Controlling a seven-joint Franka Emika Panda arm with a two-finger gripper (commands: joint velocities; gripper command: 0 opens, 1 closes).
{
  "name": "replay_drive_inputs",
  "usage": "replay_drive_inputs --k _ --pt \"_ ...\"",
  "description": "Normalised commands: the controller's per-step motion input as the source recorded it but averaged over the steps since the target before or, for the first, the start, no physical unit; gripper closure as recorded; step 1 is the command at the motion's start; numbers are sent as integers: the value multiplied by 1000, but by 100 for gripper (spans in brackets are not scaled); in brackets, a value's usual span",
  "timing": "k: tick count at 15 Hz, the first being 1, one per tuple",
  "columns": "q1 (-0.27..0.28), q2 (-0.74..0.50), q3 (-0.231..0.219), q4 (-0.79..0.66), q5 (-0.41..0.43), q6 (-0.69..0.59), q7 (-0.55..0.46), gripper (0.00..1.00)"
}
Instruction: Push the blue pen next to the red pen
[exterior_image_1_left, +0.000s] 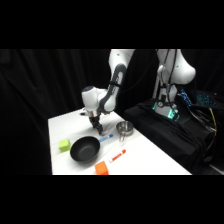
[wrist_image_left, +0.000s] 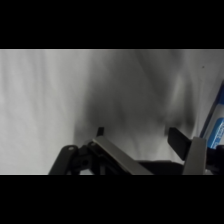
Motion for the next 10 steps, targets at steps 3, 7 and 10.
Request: replay_drive_inputs --k 3,7,10 --pt "28 28 49 -10 -13 142 30 0" --pt "114 6 12 -72 -36 184 123 0" --pt "193 -20 -28 -139 -68 228 227 0"
